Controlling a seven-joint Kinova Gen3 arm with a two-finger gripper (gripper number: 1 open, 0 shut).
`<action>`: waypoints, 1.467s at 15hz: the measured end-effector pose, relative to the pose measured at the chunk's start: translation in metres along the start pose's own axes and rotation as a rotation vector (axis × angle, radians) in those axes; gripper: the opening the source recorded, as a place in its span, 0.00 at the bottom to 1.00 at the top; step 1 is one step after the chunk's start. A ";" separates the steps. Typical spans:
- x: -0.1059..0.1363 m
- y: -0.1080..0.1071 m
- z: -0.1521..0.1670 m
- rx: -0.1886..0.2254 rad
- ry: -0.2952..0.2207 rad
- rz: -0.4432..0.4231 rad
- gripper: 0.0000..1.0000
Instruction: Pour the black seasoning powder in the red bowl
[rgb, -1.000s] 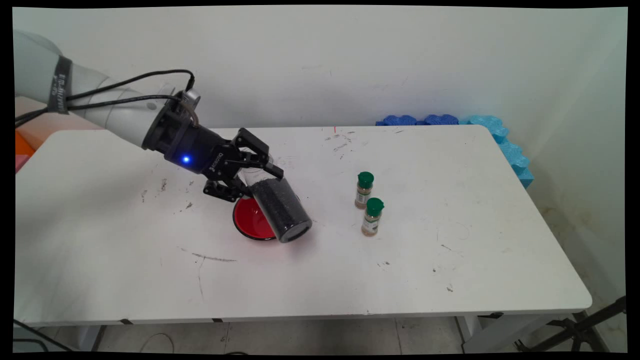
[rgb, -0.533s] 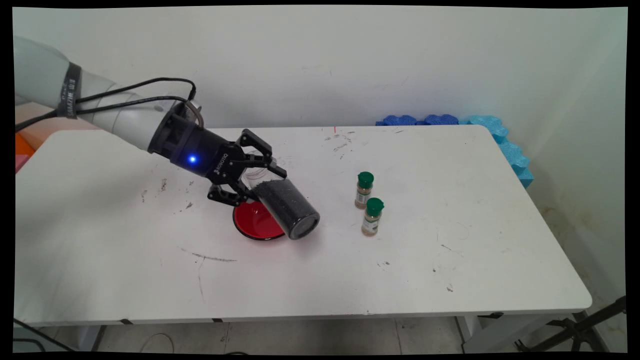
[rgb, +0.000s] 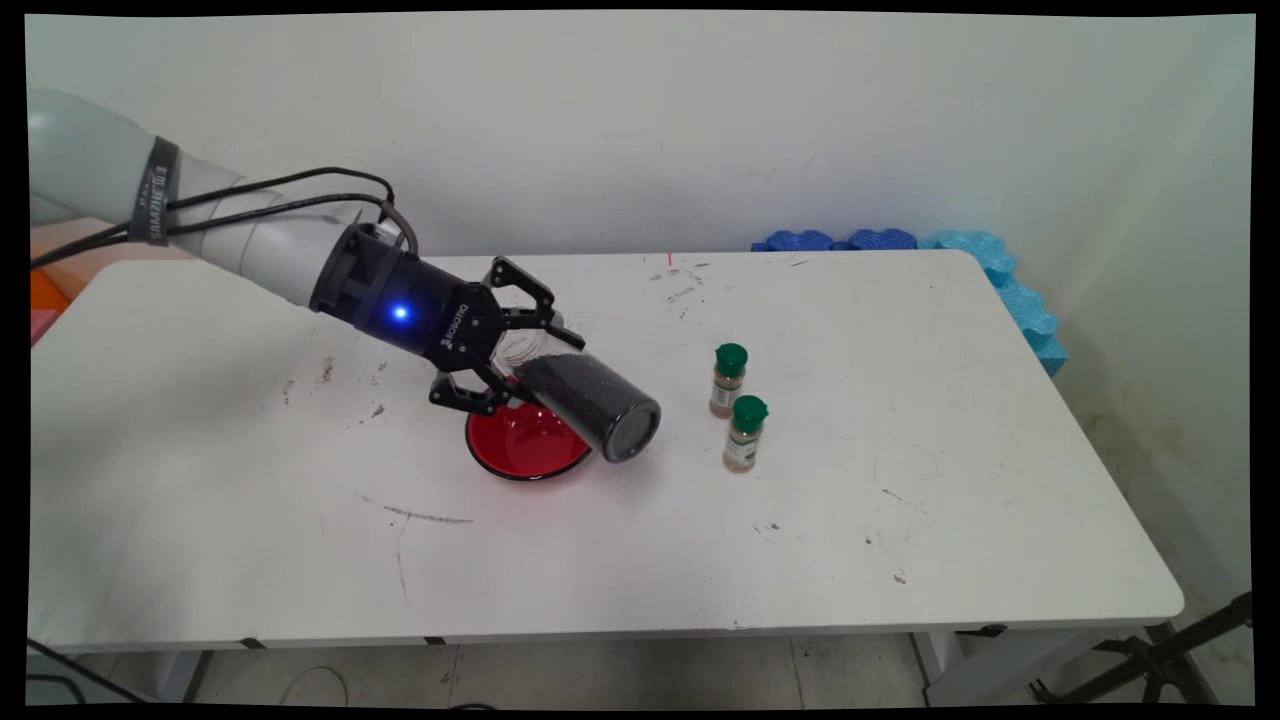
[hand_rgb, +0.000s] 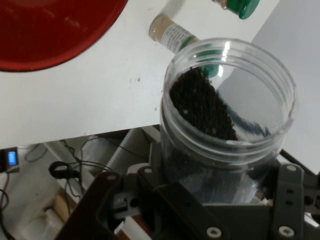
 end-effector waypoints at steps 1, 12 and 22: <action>0.000 0.000 0.000 -0.004 -0.001 -0.013 0.00; 0.003 -0.006 0.004 -0.053 -0.013 -0.173 0.00; 0.003 -0.012 0.005 -0.087 -0.023 -0.275 0.00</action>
